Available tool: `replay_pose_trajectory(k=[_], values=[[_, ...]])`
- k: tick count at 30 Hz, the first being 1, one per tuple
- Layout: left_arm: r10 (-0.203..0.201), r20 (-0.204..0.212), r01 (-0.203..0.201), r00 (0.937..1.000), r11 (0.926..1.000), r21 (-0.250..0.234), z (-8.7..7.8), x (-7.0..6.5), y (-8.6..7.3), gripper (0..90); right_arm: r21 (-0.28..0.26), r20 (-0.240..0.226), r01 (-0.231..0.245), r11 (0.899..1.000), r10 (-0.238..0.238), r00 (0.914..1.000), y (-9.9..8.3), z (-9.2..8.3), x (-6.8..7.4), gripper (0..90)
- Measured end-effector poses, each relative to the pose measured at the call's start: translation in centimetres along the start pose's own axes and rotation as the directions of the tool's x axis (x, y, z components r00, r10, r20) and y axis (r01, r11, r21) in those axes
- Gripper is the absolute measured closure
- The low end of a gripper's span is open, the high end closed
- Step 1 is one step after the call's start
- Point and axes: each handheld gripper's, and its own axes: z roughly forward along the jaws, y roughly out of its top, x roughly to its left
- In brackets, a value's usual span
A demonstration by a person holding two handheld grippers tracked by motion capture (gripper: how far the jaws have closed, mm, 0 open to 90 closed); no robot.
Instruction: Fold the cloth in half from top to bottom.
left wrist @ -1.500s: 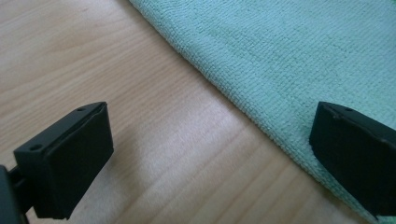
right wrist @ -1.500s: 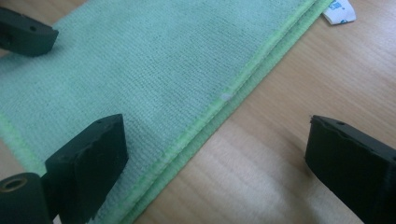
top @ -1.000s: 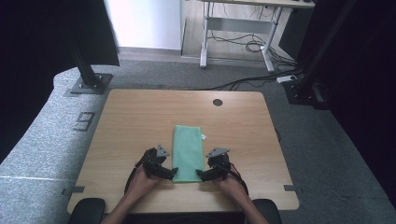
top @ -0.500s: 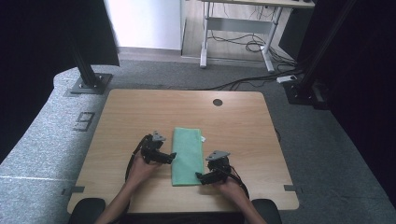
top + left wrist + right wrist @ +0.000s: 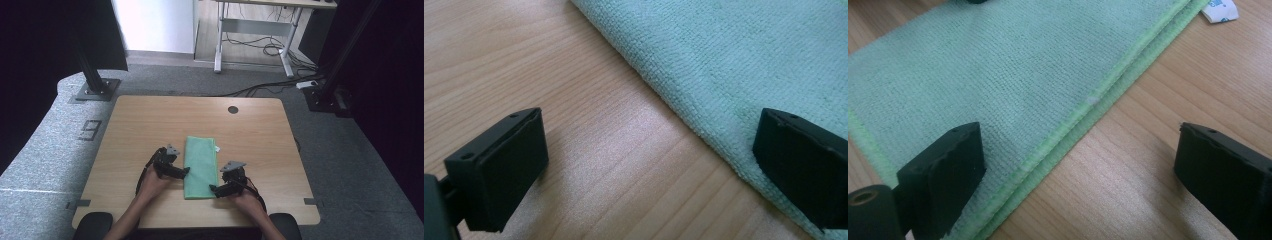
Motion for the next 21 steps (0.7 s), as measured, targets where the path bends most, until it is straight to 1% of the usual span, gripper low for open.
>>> replay_pose_trajectory(k=[2,5,10,15,18,21], values=[[0.000,-0.001,0.000,1.0000,1.0000,0.001,0.0,0.0,0.0,1.2,0.002,-0.014,-0.006,1.000,0.006,0.9999,0.2,0.0,0.0,10.6],[0.000,-0.001,0.000,1.0000,1.0000,0.001,0.0,0.0,0.0,1.2,0.004,-0.040,-0.023,1.000,0.023,0.9989,0.6,0.0,-0.3,11.2],[-0.001,-0.003,0.001,1.0000,1.0000,0.001,0.0,0.0,0.0,1.2,0.002,-0.029,-0.011,1.000,0.011,0.9995,1.9,0.1,-1.2,11.2],[-0.001,-0.004,0.001,1.0000,1.0000,0.001,0.0,0.0,0.0,1.2,0.003,-0.026,-0.042,0.999,0.043,0.9988,3.3,0.7,-2.6,13.2],[-0.002,-0.006,0.002,1.0000,1.0000,0.001,0.0,-0.1,0.0,1.2,0.010,-0.012,-0.053,0.999,0.053,0.9985,4.1,1.3,-3.5,14.6],[-0.002,-0.006,0.002,1.0000,1.0000,0.002,0.0,-0.1,0.0,1.2,0.010,-0.002,-0.068,0.998,0.068,0.9977,4.8,1.8,-4.3,18.9]])
